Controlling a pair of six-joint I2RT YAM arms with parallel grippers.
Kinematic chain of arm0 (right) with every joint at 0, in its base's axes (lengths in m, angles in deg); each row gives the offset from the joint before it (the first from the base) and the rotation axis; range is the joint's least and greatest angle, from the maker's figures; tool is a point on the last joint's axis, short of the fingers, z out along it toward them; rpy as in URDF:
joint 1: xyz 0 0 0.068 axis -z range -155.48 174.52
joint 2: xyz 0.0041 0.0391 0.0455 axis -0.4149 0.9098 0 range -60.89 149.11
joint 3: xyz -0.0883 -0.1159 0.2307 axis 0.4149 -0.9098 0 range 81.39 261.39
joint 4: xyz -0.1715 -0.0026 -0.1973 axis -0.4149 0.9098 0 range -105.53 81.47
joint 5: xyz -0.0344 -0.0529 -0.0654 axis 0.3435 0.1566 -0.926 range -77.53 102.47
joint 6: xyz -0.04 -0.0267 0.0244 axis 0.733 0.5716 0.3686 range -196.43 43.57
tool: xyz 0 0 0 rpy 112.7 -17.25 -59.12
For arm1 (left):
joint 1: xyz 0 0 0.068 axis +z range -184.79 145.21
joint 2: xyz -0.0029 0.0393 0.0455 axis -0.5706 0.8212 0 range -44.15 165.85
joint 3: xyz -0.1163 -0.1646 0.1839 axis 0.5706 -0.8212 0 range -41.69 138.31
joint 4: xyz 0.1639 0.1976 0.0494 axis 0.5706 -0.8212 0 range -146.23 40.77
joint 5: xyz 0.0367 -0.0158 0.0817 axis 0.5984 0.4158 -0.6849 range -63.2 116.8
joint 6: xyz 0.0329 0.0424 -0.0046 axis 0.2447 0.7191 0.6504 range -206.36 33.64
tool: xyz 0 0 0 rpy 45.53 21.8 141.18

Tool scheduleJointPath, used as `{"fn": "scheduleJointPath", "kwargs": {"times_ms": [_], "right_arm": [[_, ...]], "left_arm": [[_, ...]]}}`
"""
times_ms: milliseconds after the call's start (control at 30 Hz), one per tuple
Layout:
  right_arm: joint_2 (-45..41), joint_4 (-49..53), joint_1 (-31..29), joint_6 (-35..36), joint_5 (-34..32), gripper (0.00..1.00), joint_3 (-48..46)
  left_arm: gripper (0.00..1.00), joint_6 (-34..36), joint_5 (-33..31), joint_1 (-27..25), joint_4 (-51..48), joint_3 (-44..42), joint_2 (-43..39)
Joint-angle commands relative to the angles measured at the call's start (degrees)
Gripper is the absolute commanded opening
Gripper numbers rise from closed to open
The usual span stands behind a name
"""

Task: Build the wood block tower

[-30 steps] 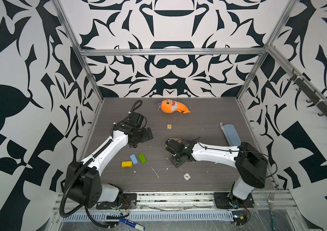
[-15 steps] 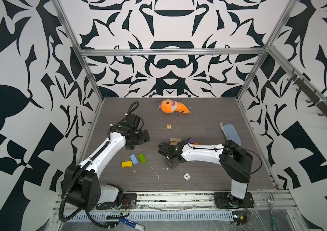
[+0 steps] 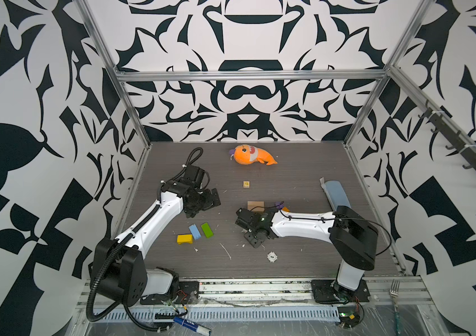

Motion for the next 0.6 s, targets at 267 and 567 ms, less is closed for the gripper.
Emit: {"fn": "scheduleJointPath", "kwargs": {"times_ms": [267, 567], "right_arm": [[-10.8, -0.7, 0.6, -4.8, -5.2, 0.73, -8.0], [-18.0, -3.9, 4.4, -8.2, -1.8, 0.79, -11.9]], "left_arm": [[1.00, 0.6, -1.3, -7.3, 3.4, -0.2, 2.7], [1.00, 1.8, -5.6, -17.3, 5.3, 1.6, 7.2]]}}
